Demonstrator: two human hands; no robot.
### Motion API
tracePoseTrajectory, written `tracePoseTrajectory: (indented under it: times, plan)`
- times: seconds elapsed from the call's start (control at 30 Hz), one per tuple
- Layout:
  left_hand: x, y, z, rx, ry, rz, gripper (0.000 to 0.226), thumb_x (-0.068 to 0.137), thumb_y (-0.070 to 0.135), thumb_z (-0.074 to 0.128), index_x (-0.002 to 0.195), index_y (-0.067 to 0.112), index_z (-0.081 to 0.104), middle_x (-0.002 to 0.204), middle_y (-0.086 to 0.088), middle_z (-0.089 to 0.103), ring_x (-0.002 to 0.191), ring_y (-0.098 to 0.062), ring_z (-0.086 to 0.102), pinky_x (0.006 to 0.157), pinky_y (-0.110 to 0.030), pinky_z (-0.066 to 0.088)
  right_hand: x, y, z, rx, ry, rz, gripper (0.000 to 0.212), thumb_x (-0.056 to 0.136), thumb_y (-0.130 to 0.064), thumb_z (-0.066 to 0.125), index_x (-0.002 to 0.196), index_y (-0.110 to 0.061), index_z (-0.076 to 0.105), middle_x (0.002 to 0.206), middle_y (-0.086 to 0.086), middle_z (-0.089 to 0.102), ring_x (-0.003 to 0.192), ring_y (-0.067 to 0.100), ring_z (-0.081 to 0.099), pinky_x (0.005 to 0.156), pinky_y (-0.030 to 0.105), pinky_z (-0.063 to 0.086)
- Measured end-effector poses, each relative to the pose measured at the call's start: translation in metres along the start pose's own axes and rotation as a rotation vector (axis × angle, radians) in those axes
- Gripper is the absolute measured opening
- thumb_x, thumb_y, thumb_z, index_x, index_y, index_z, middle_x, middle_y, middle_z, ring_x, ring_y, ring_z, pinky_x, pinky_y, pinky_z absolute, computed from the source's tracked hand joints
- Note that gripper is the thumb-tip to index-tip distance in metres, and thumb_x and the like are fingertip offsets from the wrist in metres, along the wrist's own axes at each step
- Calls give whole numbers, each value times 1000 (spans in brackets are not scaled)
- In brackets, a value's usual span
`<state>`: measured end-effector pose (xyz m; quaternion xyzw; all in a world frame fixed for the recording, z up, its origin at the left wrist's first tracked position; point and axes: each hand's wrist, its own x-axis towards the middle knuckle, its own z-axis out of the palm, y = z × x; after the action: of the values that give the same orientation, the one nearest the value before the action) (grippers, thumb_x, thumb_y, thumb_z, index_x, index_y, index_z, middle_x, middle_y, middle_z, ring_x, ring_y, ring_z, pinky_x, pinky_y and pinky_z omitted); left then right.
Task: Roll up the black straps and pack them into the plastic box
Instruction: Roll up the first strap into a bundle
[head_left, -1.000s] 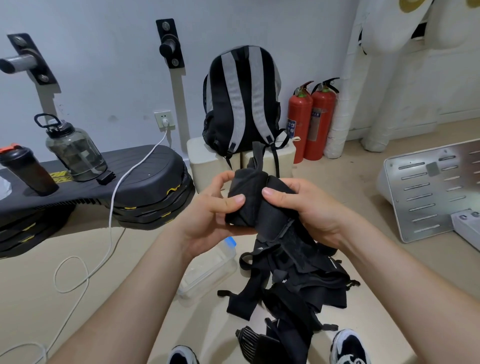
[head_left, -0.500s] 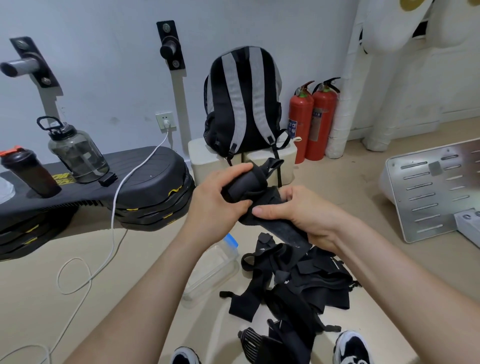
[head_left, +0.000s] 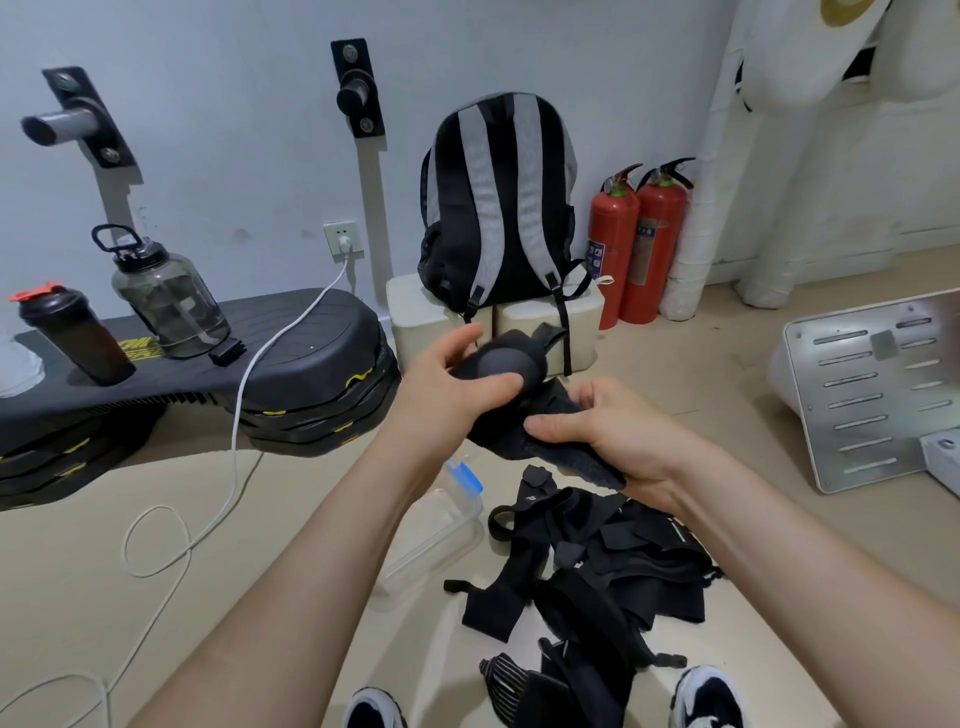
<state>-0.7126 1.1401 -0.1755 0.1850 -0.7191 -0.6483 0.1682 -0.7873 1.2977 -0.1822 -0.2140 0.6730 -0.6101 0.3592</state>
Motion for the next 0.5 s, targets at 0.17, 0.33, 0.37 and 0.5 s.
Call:
tracePoseTrajectory:
  times: [0.17,0.33,0.37,0.5]
  plan:
    - [0,2,-8,-65,-168,-138,54,73,9,76,122,26,61,113,-11,67,90,-25,69,83,-44,60,-4,-5,4,-146,2,-5,24,90,-2,67,101,17,58,91,28,64,83,33,61,92,63,48]
    - [-6,3,-4,174,-195,64,56,81,6,76,119,37,49,100,-2,68,83,-16,68,74,-33,61,1,0,6,-108,10,21,24,89,-4,63,104,14,60,87,25,62,77,32,56,70,46,48]
    - [-6,1,-2,254,-173,149,56,82,10,76,122,39,50,102,5,67,87,-9,67,78,-28,60,3,0,7,-82,20,36,15,91,-1,60,101,11,61,83,22,58,70,29,52,61,37,42]
    - [-3,-7,2,540,-123,374,66,89,28,72,143,49,40,119,10,59,110,-5,56,95,-26,50,9,-1,5,-66,77,95,7,94,0,55,89,-4,59,67,13,49,49,16,36,47,26,23]
